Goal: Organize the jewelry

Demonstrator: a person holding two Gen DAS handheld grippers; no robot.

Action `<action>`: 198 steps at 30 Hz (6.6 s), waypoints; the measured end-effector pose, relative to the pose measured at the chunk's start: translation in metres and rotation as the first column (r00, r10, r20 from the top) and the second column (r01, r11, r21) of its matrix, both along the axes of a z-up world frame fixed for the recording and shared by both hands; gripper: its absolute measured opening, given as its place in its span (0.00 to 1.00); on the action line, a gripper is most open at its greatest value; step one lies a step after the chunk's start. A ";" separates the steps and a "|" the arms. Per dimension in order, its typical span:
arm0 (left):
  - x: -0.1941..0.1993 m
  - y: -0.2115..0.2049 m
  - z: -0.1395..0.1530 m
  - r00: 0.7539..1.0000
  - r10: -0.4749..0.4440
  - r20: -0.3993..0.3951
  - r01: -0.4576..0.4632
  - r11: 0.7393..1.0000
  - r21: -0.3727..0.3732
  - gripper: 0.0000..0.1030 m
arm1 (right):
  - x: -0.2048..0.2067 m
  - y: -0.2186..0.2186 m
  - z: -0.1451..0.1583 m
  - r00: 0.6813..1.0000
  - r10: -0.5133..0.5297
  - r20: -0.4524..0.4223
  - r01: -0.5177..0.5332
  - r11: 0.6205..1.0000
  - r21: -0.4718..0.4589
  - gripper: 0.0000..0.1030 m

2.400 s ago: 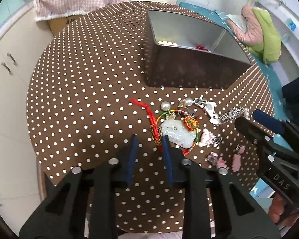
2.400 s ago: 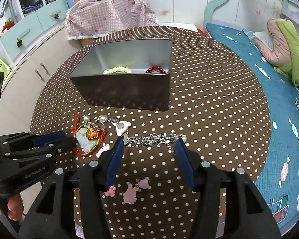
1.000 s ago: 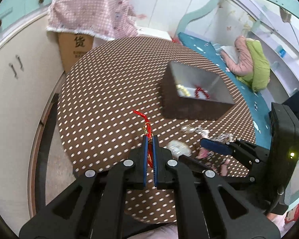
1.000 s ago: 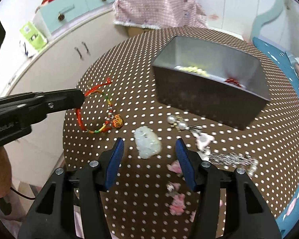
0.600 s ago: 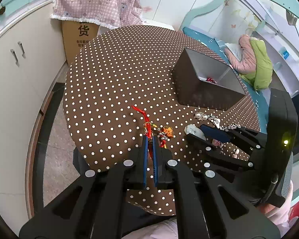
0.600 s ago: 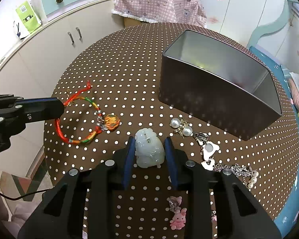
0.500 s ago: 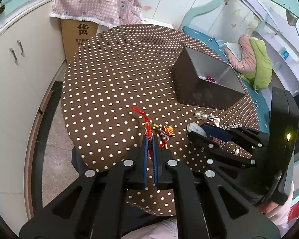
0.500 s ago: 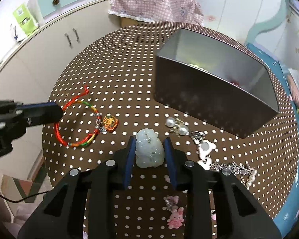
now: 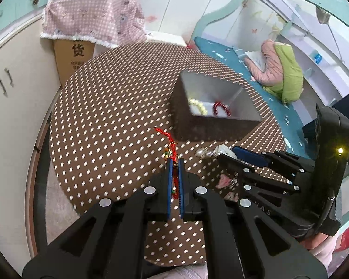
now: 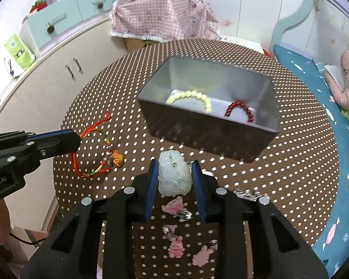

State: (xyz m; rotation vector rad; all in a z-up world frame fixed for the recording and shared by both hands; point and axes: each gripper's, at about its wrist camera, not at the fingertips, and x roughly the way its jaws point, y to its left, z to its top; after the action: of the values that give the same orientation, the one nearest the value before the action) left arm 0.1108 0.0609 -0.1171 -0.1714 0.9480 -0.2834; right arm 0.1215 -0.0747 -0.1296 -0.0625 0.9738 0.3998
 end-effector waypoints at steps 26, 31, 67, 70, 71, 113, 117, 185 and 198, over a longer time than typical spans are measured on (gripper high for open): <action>0.096 -0.072 0.033 0.989 -0.119 0.084 0.120 0.993 -0.001 0.04 | 0.065 -0.056 0.027 0.992 -0.117 0.047 0.113 0.990 0.081 0.27; 0.122 -0.079 0.011 0.993 -0.120 0.013 0.120 0.993 0.010 0.05 | 0.079 -0.054 0.016 0.994 -0.107 0.011 0.106 0.992 0.071 0.27; 0.086 -0.060 0.006 0.995 -0.100 0.025 0.098 0.992 0.078 0.33 | 0.062 -0.051 0.030 0.990 -0.129 0.047 0.129 0.992 0.002 0.52; 0.072 -0.061 0.009 0.993 -0.112 0.043 0.108 0.990 0.090 0.33 | 0.050 -0.054 0.033 0.988 -0.141 0.064 0.141 0.990 0.004 0.59; 0.067 -0.061 0.009 0.992 -0.116 0.045 0.112 0.989 0.093 0.33 | 0.048 -0.055 0.034 0.987 -0.144 0.067 0.144 0.990 0.006 0.61; 0.051 -0.060 -0.077 0.993 -0.101 -0.066 0.109 0.986 0.126 0.01 | 0.010 -0.038 -0.015 0.995 -0.079 -0.056 0.079 0.997 0.005 0.69; 0.053 -0.048 -0.076 0.995 -0.083 -0.062 0.089 0.990 0.109 0.02 | 0.009 -0.030 -0.012 0.998 -0.050 -0.039 0.051 0.999 0.013 0.67; 0.013 0.011 -0.072 0.996 -0.060 -0.069 0.056 0.996 -0.071 0.12 | 0.027 0.031 -0.029 0.993 0.062 -0.105 -0.061 0.998 0.011 0.29; 0.018 0.010 -0.064 0.996 -0.070 -0.056 0.066 0.995 -0.073 0.12 | 0.027 0.028 -0.023 0.994 0.046 -0.102 -0.042 0.998 0.038 0.12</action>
State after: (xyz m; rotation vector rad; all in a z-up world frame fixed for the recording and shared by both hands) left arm 0.1289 0.0708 -0.1811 -0.2135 1.0041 -0.3765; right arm 0.1485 -0.0464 -0.1530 -0.0308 1.0681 0.4647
